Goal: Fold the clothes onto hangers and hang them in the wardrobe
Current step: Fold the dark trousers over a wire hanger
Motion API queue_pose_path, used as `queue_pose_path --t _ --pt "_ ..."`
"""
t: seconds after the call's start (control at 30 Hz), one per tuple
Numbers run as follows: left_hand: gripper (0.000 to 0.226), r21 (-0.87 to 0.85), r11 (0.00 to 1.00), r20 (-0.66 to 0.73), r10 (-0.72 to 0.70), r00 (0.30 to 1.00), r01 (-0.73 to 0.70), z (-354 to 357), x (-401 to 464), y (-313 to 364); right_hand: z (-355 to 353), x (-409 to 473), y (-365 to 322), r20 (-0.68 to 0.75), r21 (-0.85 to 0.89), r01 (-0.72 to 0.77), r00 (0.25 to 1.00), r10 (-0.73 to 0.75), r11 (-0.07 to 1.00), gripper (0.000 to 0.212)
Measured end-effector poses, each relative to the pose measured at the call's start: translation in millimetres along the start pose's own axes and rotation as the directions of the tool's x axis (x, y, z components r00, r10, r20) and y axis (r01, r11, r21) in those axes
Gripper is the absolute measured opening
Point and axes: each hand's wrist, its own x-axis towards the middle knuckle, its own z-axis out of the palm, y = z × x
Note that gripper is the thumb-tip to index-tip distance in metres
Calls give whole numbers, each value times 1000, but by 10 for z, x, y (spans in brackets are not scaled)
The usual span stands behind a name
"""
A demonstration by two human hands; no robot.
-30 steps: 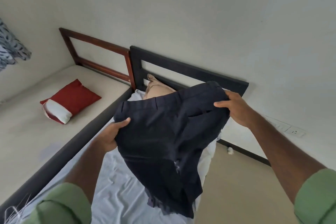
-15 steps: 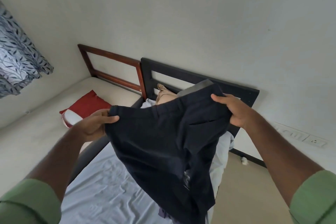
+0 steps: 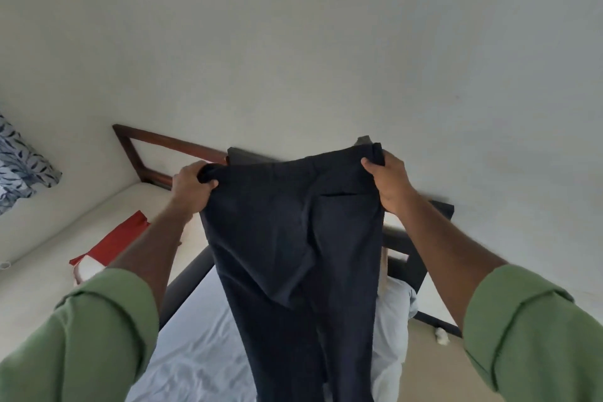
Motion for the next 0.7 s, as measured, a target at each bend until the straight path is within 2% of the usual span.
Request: queue_pose_path --t 0.13,0.2,0.37,0.43,0.5,0.7 --pt "21 -186 974 -160 99 982 -128 -245 613 963 -103 391 -956 -84 201 275 961 -264 940 16" --pt "19 -204 949 -254 184 950 -239 -521 787 1398 -125 439 -1436 -126 282 398 917 -378 873 17" --pt "21 -277 854 -379 323 867 -439 -1277 731 1944 -64 -37 -2242 -101 455 530 829 -550 715 24" --pt "21 -297 849 -374 318 871 -438 -1467 533 1816 -13 -410 -2236 -39 473 515 823 -567 715 28" --pt "21 -270 873 -338 309 889 -406 -1565 258 1518 40 -795 -2025 32 433 476 840 -541 765 30" --pt "28 -72 976 -80 198 977 -204 -1465 -941 -185 271 -1913 -591 107 96 252 959 -261 963 23"
